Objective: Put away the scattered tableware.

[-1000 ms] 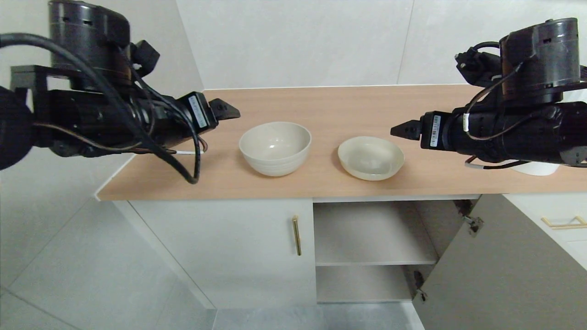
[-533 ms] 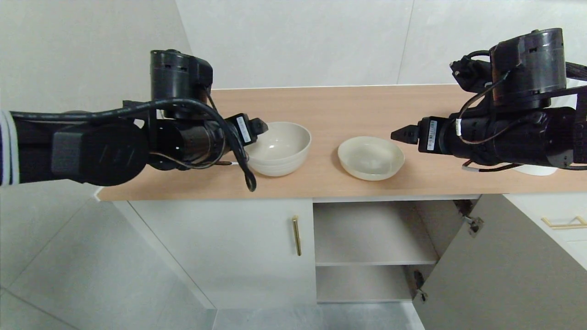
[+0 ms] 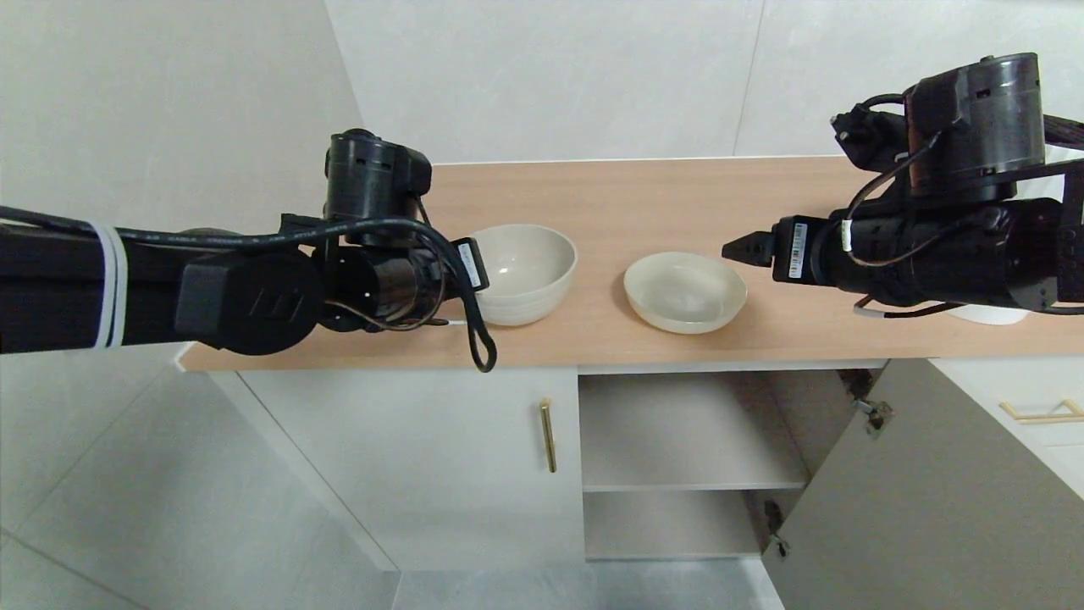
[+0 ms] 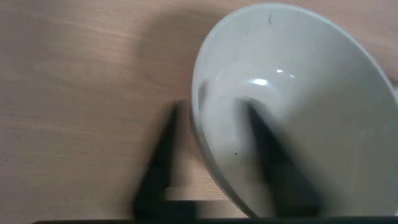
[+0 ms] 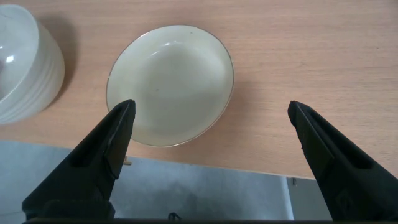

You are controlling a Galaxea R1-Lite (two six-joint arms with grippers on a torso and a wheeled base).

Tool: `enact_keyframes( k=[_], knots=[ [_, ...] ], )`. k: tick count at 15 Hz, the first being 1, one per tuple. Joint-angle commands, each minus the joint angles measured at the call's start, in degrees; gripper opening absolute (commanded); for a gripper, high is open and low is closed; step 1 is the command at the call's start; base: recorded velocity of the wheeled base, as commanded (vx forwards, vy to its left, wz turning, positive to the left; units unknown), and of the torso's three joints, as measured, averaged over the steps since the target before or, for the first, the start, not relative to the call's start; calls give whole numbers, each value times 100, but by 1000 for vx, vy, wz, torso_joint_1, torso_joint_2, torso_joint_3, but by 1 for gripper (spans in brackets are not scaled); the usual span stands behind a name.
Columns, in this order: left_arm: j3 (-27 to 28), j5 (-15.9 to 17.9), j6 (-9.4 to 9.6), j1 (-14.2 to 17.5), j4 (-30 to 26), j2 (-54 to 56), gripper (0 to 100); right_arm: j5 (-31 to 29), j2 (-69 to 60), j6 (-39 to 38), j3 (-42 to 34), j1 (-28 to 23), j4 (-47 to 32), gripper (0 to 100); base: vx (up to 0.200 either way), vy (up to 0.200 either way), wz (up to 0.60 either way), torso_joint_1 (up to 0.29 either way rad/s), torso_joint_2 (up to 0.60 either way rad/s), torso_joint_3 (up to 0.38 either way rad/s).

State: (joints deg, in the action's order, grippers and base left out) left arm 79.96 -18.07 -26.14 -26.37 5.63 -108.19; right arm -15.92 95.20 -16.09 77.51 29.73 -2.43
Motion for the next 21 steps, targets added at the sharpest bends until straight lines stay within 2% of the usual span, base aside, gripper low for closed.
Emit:
enact_keyframes(
  k=[1,3,7,12,14,18,19,21],
  knots=[
    [-24,-21,-5,0,8,123,0,10,52,1,10,-11,-4,100,0,0,0,0,0,0],
    [-156,-118,-14,0,8,457,0,10,140,10,36,-73,-4,100,0,0,0,0,0,0],
    [-578,-48,-5,-9,26,1081,0,-8,394,10,89,-108,23,100,0,0,0,0,0,0],
    [-1044,646,12,-9,34,1679,0,-69,1054,18,247,-372,243,100,0,0,0,0,0,0],
    [-1255,980,30,-17,272,1854,0,-69,1300,18,309,-416,374,100,0,0,0,0,0,0],
    [-1325,1024,38,-26,412,1898,0,-175,1449,18,318,-424,506,100,0,0,0,0,0,0],
    [-1325,1024,38,-44,412,1889,0,-157,1458,10,318,-424,515,0,0,0,0,0,0,0],
    [-1334,1024,38,-61,412,1889,0,-148,1458,10,309,-424,577,0,0,0,0,0,0,0]
  ],
)
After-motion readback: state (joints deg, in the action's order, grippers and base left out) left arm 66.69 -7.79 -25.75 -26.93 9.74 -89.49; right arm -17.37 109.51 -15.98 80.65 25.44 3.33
